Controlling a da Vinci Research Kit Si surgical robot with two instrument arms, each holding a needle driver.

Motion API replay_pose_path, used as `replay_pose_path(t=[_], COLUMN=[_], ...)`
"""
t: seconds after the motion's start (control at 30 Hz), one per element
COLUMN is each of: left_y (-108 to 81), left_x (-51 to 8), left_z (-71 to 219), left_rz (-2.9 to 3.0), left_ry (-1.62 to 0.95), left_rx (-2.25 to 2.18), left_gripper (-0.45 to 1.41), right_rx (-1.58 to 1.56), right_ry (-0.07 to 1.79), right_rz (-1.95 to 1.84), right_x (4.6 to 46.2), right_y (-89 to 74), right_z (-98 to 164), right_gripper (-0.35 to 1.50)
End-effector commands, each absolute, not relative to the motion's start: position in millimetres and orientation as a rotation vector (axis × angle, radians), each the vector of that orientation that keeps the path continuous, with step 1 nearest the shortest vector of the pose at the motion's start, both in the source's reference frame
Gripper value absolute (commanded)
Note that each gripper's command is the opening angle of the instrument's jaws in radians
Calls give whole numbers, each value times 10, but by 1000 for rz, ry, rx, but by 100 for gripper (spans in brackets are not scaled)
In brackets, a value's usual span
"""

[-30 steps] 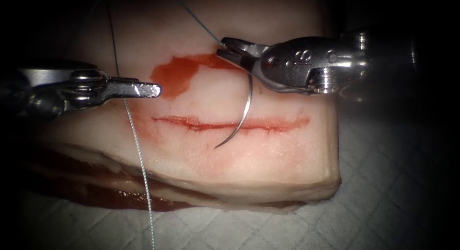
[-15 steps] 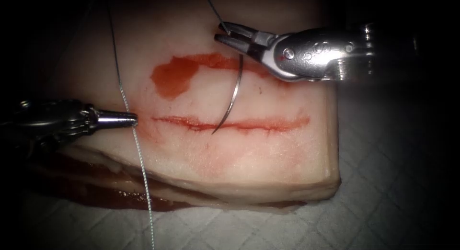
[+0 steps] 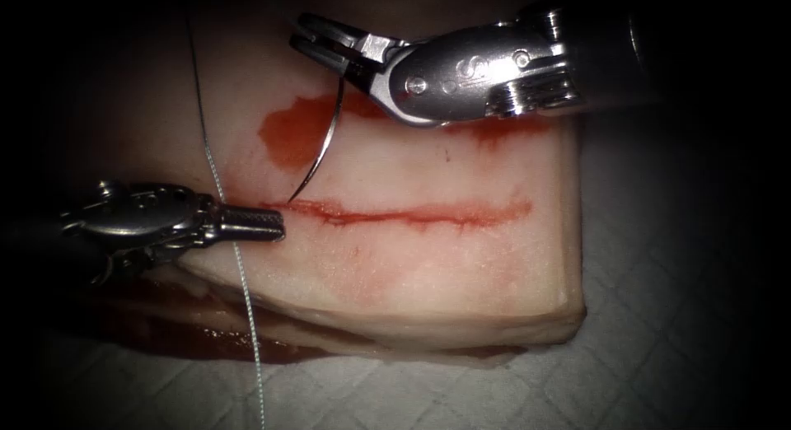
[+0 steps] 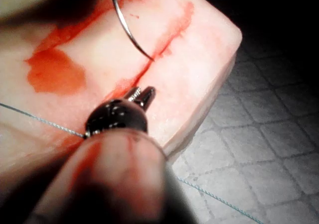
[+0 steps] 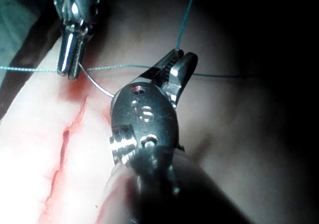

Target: Wound Closure

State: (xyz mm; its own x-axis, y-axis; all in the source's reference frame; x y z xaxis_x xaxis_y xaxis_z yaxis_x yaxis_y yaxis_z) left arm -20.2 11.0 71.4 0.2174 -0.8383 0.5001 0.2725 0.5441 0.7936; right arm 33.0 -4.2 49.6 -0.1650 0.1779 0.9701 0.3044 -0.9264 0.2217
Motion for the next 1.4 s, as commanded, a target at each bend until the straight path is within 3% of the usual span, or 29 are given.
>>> replay_pose_path(t=[0.03,0.07,0.1,0.23,0.6,0.67,0.77,0.8,0.87,1.13,1.4], left_y=[110,109,106,100,92,90,84,82,81,75,68], left_x=[-207,-207,-207,-207,-211,-212,-212,-212,-212,-210,-202], left_z=[721,723,727,739,755,757,762,761,760,768,776], left_rz=[-843,-844,-848,-841,-809,-739,-689,-680,-676,-663,-716], left_ry=[-1090,-1084,-1072,-1038,-1019,-1032,-1042,-1044,-1045,-1051,-996], left_rx=[627,624,608,594,559,527,515,517,523,514,556], left_gripper=[-6,-6,-5,-1,10,17,26,27,27,24,22], right_rx=[-2104,-2235,-2160,-2115,-2269,-2373,-2412,-2344,-2335,-2477,-2462], right_ry=[-512,-432,-209,-227,-552,-730,-844,-1119,-1283,-1317,-1225], right_rz=[-2243,-2222,-2177,-2156,-2339,-2295,-2041,-2089,-2118,-2166,-2348], right_x=[340,341,343,343,345,345,343,346,351,369,369], right_y=[-24,-18,-6,10,3,2,-15,-30,-42,-53,-51], right_z=[497,497,491,479,506,517,541,554,563,570,568], right_gripper=[-35,-35,-35,-35,-35,-35,-35,-35,-35,-35,-35])
